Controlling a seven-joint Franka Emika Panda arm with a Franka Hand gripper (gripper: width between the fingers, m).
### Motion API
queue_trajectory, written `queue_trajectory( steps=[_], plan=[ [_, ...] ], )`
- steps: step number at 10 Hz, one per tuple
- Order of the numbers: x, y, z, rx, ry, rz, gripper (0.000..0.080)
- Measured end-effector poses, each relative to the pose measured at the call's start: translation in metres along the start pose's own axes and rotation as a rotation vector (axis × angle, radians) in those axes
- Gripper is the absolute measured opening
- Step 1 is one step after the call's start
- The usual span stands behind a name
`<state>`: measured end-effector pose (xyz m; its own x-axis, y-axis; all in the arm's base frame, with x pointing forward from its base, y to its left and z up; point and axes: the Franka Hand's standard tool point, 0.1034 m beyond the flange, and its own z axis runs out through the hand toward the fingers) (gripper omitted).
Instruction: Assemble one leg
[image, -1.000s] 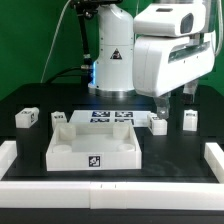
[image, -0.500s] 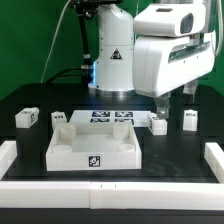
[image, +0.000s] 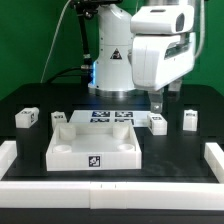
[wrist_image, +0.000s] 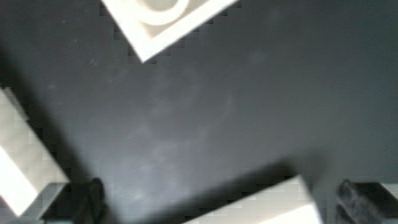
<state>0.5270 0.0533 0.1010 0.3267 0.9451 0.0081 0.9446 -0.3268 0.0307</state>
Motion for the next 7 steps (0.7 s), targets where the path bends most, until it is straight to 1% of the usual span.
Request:
queue_trajectory(
  steps=[1, 2, 4, 6, 7],
  plan=[
    [-0.010, 0.000, 0.002, 0.015, -0.011, -0.043, 0.0650],
    [-0.021, 0.001, 0.004, 0.022, -0.017, -0.027, 0.0650],
    [-0.019, 0.001, 0.005, 0.021, -0.016, -0.024, 0.0650],
    [-0.023, 0.001, 0.006, 0.019, -0.014, -0.064, 0.0650],
    [-0.037, -0.007, 0.014, 0.010, -0.007, -0.183, 0.0650]
  ],
)
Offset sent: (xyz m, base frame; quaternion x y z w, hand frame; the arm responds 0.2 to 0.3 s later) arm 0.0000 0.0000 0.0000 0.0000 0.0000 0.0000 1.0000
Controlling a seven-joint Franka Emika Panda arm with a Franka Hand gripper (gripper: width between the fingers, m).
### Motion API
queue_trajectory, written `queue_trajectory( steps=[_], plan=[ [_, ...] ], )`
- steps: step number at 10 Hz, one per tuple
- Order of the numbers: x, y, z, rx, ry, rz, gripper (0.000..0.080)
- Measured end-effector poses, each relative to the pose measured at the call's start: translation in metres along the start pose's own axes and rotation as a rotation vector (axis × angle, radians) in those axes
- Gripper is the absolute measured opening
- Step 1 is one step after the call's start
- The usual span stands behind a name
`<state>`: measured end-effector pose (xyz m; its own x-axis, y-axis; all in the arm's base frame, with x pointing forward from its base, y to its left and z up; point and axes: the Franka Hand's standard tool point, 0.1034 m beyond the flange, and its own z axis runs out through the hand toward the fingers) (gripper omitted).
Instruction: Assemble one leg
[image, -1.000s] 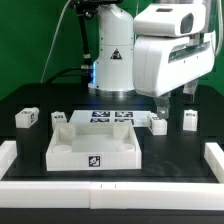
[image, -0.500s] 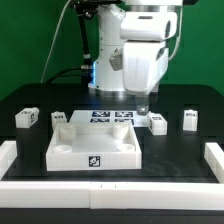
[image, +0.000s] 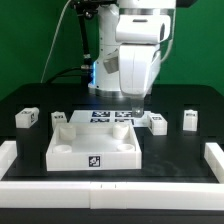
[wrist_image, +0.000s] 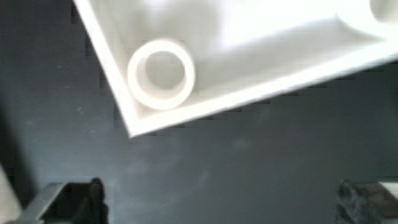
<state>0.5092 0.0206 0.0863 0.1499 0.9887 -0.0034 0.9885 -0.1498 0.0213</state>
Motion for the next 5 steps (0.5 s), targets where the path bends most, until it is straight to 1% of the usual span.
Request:
queue_trajectory(
  steps=[1, 2, 3, 4, 5],
  plan=[
    [-0.016, -0.018, 0.012, 0.004, 0.003, -0.091, 0.0650],
    [-0.029, -0.029, 0.019, 0.023, 0.000, -0.156, 0.0650],
    [-0.042, -0.033, 0.023, 0.034, -0.009, -0.200, 0.0650],
    [-0.052, -0.036, 0.027, 0.045, -0.011, -0.185, 0.0650],
    [-0.050, -0.035, 0.026, 0.043, -0.011, -0.178, 0.0650]
  ],
)
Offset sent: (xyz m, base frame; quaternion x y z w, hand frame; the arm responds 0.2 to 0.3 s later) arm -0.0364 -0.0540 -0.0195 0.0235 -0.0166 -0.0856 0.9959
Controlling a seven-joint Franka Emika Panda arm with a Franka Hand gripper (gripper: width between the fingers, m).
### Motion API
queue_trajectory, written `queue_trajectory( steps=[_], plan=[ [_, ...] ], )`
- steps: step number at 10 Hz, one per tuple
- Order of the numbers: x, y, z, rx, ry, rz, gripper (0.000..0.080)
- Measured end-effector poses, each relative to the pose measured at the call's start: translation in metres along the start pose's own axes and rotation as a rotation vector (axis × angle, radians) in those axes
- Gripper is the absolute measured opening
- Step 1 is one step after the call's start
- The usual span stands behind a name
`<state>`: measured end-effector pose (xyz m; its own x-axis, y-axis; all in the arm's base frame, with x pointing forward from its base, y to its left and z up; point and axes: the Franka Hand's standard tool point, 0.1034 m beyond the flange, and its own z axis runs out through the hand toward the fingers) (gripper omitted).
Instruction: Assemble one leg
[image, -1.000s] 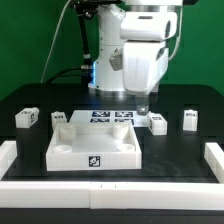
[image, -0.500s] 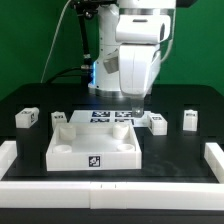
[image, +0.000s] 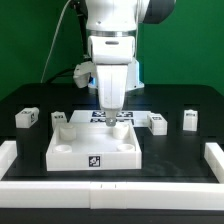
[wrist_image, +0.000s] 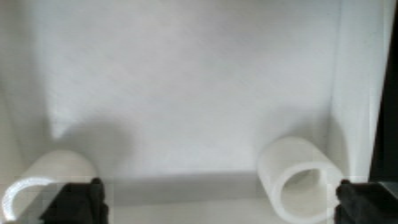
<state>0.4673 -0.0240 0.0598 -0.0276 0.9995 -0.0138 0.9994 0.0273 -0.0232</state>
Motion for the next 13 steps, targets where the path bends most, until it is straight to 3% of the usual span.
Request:
queue_trajectory(
  steps=[3, 4, 6, 8, 9, 12, 13],
  plan=[
    [-0.001, -0.002, 0.002, 0.002, 0.001, -0.005, 0.0650],
    [-0.005, -0.015, 0.008, -0.001, 0.005, -0.027, 0.0650],
    [-0.009, -0.050, 0.026, 0.034, 0.016, -0.007, 0.0650],
    [-0.014, -0.061, 0.043, 0.046, 0.028, 0.003, 0.0650],
    [-0.015, -0.063, 0.051, 0.051, 0.033, 0.009, 0.0650],
    [-0.013, -0.057, 0.050, 0.042, 0.031, 0.006, 0.0650],
    [-0.013, -0.058, 0.050, 0.044, 0.031, 0.008, 0.0531]
  ],
)
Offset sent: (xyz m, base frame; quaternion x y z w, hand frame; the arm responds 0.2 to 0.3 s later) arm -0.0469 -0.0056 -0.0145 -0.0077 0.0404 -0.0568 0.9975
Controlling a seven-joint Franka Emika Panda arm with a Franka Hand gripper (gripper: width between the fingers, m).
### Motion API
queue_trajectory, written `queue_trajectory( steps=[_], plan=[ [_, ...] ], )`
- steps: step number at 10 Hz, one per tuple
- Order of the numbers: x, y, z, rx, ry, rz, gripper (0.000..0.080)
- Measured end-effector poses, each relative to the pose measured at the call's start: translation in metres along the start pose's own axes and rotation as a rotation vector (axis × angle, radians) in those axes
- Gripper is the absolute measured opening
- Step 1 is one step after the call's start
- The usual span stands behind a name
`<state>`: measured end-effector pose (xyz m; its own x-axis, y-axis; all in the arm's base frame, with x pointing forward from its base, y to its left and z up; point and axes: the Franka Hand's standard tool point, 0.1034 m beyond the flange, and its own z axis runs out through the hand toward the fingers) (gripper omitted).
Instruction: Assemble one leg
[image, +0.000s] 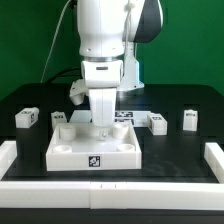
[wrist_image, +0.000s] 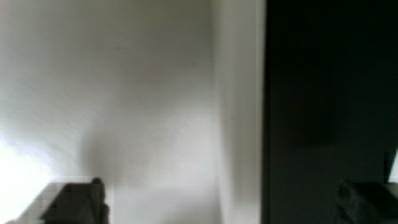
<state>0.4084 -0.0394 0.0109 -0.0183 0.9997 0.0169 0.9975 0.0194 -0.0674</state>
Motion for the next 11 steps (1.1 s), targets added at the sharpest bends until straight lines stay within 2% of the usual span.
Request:
queue_trajectory(
  steps=[1, 2, 3, 4, 5, 6, 10, 11],
  plan=[
    [0.000, 0.000, 0.000, 0.000, 0.000, 0.000, 0.0531],
    [0.000, 0.000, 0.000, 0.000, 0.000, 0.000, 0.0354],
    [0.000, 0.000, 0.000, 0.000, 0.000, 0.001, 0.0354],
    [0.000, 0.000, 0.000, 0.001, 0.000, 0.001, 0.0101],
    [0.000, 0.000, 0.000, -0.002, 0.000, 0.001, 0.0101],
    [0.000, 0.001, -0.001, -0.007, 0.000, 0.001, 0.0061],
    [0.000, 0.003, -0.001, -0.013, 0.000, 0.001, 0.0061],
    [0.005, 0.011, -0.001, -0.017, 0.000, 0.006, 0.0061]
  ],
)
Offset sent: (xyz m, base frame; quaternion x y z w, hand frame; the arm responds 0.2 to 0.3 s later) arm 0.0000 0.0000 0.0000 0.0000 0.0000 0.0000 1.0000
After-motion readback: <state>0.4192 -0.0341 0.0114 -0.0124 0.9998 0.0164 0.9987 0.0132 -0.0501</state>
